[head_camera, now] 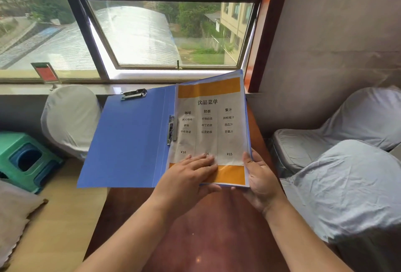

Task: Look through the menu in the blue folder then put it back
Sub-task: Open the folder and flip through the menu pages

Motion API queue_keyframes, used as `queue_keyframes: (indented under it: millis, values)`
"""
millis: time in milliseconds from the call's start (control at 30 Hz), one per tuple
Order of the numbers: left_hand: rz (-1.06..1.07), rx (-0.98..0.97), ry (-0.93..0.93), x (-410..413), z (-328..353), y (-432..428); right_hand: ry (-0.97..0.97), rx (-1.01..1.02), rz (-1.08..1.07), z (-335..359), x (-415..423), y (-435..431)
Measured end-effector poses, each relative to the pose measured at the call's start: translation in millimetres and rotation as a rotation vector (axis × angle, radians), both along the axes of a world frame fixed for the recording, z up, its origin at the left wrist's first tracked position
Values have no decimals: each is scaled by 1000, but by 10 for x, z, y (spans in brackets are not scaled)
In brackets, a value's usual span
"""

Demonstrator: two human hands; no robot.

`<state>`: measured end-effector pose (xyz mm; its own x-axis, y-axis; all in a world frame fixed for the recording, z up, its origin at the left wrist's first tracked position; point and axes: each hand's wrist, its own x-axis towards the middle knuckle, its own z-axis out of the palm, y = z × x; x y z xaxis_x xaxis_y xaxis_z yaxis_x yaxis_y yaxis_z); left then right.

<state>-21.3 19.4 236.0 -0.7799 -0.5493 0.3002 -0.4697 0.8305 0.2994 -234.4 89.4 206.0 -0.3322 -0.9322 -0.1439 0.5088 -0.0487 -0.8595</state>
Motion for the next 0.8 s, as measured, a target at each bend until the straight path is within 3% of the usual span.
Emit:
queue_keyframes:
  millis: [300, 800]
  values:
    - [-46, -241, 77, 26, 43, 55, -49, 37, -33, 43, -2, 43]
    - [-106, -274, 48, 12, 98, 48, -21, 48, -22, 74, -22, 97]
